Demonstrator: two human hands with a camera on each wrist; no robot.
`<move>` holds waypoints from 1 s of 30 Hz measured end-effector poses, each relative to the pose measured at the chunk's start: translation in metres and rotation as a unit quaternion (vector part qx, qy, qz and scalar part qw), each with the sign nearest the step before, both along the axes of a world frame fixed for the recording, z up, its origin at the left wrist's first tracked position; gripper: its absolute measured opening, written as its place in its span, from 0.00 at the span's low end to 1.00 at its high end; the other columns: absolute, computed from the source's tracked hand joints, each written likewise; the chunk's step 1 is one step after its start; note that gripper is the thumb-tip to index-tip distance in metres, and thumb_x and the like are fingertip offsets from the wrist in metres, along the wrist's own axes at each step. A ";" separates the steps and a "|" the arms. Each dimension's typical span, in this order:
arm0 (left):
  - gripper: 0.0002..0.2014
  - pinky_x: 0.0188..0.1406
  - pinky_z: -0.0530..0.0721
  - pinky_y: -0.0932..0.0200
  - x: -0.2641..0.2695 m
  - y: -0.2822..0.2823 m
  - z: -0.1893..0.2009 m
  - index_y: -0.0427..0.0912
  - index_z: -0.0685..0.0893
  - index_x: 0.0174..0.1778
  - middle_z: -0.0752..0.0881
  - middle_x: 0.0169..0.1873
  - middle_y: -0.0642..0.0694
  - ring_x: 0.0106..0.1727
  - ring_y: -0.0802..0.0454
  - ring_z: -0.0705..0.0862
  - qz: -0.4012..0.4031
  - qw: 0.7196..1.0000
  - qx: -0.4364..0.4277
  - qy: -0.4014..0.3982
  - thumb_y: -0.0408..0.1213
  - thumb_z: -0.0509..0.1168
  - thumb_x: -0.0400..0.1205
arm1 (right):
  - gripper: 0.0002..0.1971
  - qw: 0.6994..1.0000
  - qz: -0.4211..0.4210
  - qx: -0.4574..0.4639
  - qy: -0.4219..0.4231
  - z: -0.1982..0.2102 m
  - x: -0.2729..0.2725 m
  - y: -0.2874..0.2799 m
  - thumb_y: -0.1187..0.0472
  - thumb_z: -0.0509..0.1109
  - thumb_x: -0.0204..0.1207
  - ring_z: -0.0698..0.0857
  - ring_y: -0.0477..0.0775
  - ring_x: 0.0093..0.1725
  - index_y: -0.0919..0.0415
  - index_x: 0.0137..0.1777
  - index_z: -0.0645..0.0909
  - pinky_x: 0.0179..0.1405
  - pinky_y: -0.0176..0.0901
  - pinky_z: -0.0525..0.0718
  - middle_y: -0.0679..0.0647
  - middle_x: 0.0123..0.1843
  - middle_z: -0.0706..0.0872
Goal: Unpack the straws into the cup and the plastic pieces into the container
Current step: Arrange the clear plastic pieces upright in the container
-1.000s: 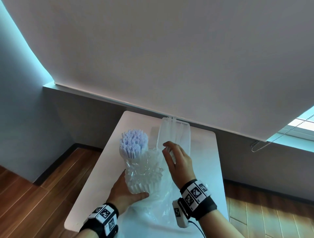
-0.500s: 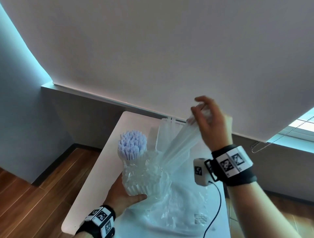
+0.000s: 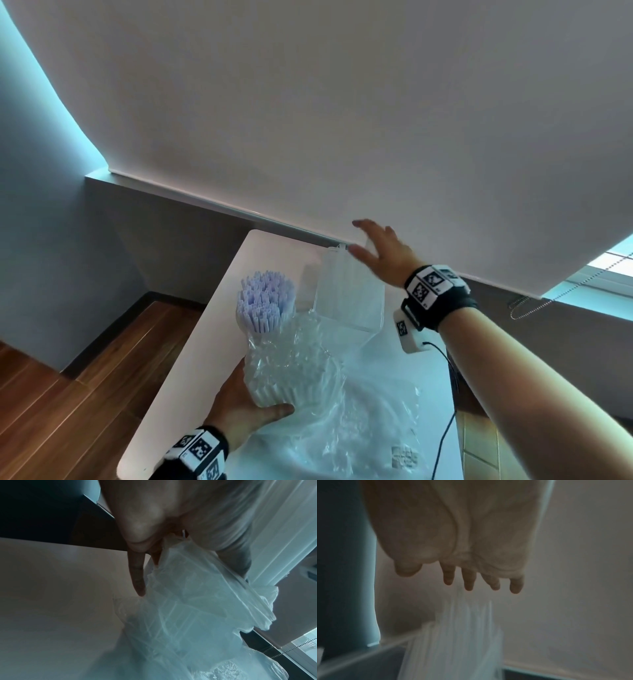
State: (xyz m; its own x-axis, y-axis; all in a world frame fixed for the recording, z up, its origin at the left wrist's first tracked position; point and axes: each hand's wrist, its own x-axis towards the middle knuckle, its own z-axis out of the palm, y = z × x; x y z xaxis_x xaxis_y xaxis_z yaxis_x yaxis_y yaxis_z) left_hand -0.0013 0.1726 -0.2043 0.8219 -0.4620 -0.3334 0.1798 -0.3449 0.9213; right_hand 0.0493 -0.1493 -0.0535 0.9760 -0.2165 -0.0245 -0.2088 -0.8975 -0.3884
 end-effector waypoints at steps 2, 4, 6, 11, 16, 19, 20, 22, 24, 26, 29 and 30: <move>0.50 0.66 0.76 0.61 0.000 -0.001 0.001 0.58 0.74 0.67 0.85 0.58 0.61 0.61 0.63 0.83 0.001 1.000 -0.003 0.001 0.47 0.90 0.49 | 0.32 0.994 -0.006 -0.030 0.110 -0.020 0.000 -0.004 0.32 0.49 0.81 0.42 0.60 0.86 0.35 0.83 0.47 0.79 0.70 0.47 0.42 0.87 0.45; 0.50 0.65 0.76 0.62 0.000 -0.001 0.001 0.57 0.74 0.68 0.85 0.58 0.61 0.61 0.63 0.83 -0.001 1.000 -0.002 0.014 0.47 0.90 0.50 | 0.34 0.990 0.005 -0.051 0.132 -0.030 -0.001 -0.005 0.32 0.47 0.81 0.37 0.57 0.85 0.37 0.84 0.42 0.79 0.70 0.43 0.40 0.86 0.39; 0.50 0.67 0.76 0.61 0.000 -0.001 0.000 0.57 0.75 0.68 0.85 0.58 0.60 0.61 0.63 0.83 -0.005 1.000 0.000 0.018 0.50 0.89 0.49 | 0.35 0.986 0.033 -0.073 0.147 -0.036 -0.003 -0.003 0.33 0.49 0.82 0.38 0.55 0.85 0.39 0.85 0.40 0.80 0.69 0.44 0.39 0.87 0.40; 0.47 0.64 0.76 0.66 0.000 -0.002 0.004 0.59 0.74 0.66 0.84 0.57 0.63 0.59 0.67 0.82 -0.002 1.000 -0.004 0.005 0.46 0.89 0.52 | 0.36 0.982 0.064 -0.087 0.156 -0.045 -0.006 -0.001 0.36 0.53 0.83 0.41 0.52 0.86 0.41 0.85 0.42 0.81 0.68 0.47 0.39 0.87 0.44; 0.50 0.70 0.79 0.54 0.001 0.000 -0.001 0.56 0.77 0.68 0.87 0.58 0.59 0.61 0.60 0.85 -0.004 1.000 0.006 0.013 0.52 0.89 0.48 | 0.37 0.979 0.053 -0.113 0.164 -0.040 -0.005 -0.002 0.34 0.54 0.81 0.37 0.53 0.85 0.40 0.85 0.42 0.80 0.72 0.44 0.38 0.86 0.46; 0.47 0.68 0.79 0.57 0.002 -0.001 0.001 0.59 0.76 0.65 0.87 0.57 0.60 0.61 0.60 0.85 -0.007 1.000 0.006 0.008 0.50 0.89 0.49 | 0.36 0.986 0.046 -0.119 0.111 -0.030 -0.010 0.003 0.34 0.53 0.81 0.37 0.54 0.85 0.40 0.85 0.44 0.80 0.69 0.43 0.38 0.86 0.44; 0.46 0.66 0.78 0.59 0.002 0.000 0.001 0.60 0.76 0.64 0.87 0.57 0.60 0.60 0.61 0.84 -0.007 1.000 0.007 0.006 0.49 0.89 0.50 | 0.34 0.992 0.046 -0.100 0.057 -0.024 -0.014 0.008 0.38 0.57 0.82 0.42 0.54 0.86 0.41 0.85 0.49 0.81 0.68 0.47 0.39 0.86 0.49; 0.46 0.65 0.77 0.60 0.002 0.000 0.001 0.61 0.75 0.64 0.86 0.56 0.61 0.60 0.62 0.84 -0.005 1.000 0.012 0.000 0.49 0.89 0.50 | 0.28 0.995 0.075 -0.032 -0.050 -0.008 -0.025 0.025 0.54 0.64 0.81 0.64 0.52 0.81 0.46 0.81 0.64 0.78 0.62 0.64 0.46 0.81 0.68; 0.47 0.65 0.77 0.61 0.002 0.001 0.001 0.61 0.75 0.65 0.85 0.57 0.63 0.60 0.62 0.83 -0.004 1.000 0.018 -0.006 0.50 0.89 0.50 | 0.25 0.990 0.122 0.028 -0.070 0.004 -0.041 0.048 0.67 0.65 0.78 0.80 0.44 0.64 0.51 0.74 0.74 0.68 0.45 0.78 0.47 0.70 0.81; 0.47 0.64 0.77 0.61 0.002 0.000 0.003 0.60 0.75 0.66 0.85 0.57 0.62 0.60 0.62 0.83 -0.008 1.000 0.020 -0.002 0.51 0.89 0.51 | 0.27 0.985 0.167 0.040 -0.023 0.005 -0.063 0.073 0.68 0.66 0.77 0.79 0.39 0.60 0.51 0.76 0.72 0.65 0.34 0.78 0.47 0.71 0.80; 0.44 0.59 0.77 0.65 0.002 0.000 0.006 0.58 0.75 0.64 0.85 0.55 0.61 0.57 0.65 0.83 -0.008 1.000 0.009 0.010 0.46 0.89 0.52 | 0.42 0.978 0.198 0.027 0.056 -0.014 -0.089 0.095 0.57 0.72 0.75 0.66 0.46 0.77 0.49 0.85 0.52 0.78 0.39 0.64 0.47 0.82 0.64; 0.45 0.61 0.78 0.63 0.002 0.000 0.005 0.58 0.76 0.64 0.86 0.56 0.60 0.57 0.64 0.83 -0.005 1.000 0.010 0.014 0.47 0.89 0.52 | 0.47 0.978 0.197 0.024 0.066 -0.022 -0.093 0.098 0.55 0.73 0.74 0.61 0.48 0.79 0.49 0.86 0.47 0.78 0.39 0.60 0.47 0.84 0.60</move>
State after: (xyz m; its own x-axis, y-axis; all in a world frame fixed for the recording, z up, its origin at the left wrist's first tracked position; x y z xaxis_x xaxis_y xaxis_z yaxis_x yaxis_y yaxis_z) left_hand 0.0010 0.1725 -0.1991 0.8072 -0.4638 -0.3652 0.2018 -0.3646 0.9090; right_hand -0.0437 -0.0514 -0.0752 0.9712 0.1795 -0.1570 0.0977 -0.9000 -0.4247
